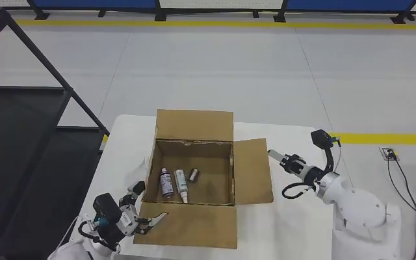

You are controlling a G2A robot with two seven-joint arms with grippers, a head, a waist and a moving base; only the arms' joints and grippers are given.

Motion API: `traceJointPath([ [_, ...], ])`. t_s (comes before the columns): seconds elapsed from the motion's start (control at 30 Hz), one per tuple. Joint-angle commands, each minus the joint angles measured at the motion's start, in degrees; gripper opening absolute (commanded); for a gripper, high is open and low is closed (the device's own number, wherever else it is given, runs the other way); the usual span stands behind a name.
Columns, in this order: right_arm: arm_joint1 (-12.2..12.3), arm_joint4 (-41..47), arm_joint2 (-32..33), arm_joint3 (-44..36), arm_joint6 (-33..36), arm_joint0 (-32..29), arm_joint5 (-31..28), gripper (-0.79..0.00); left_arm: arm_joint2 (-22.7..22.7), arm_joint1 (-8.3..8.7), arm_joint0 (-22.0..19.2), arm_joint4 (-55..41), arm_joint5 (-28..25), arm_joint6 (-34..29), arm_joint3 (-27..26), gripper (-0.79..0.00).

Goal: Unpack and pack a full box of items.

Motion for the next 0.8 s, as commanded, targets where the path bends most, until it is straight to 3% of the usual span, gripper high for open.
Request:
traceJointPath([
  [0.0, 0.6, -0.2, 0.9, 4.0, 3.2, 1.9, -1.1, 0.000, 1.4, -0.02, -0.9, 0.3, 0.4, -1.2, 0.3, 0.000],
  [0.17, 1.8, 3.2, 0.3, 13.1, 7.7, 6.8, -5.4, 0.000, 4.1, -0.04, -3.3, 0.5, 1.3, -4.1, 1.4, 0.000],
  [0.3, 2.4, 8.7, -1.0, 16.0, 10.5, 8.8, -9.4, 0.000, 5.5, -0.01, -4.6, 1.1, 2.0, -5.7, 2.3, 0.000],
  [0.5, 3.3, 18.6, -2.9, 13.4, 16.0, 9.7, -12.2, 0.000, 6.9, 0.05, -5.9, 1.0, 2.8, -7.0, 3.6, 0.000],
  [0.77, 3.9, 24.5, -9.9, 9.6, 17.3, 10.7, -9.3, 0.000, 7.7, 0.25, -6.7, 0.4, 2.8, -7.4, 4.9, 0.000],
])
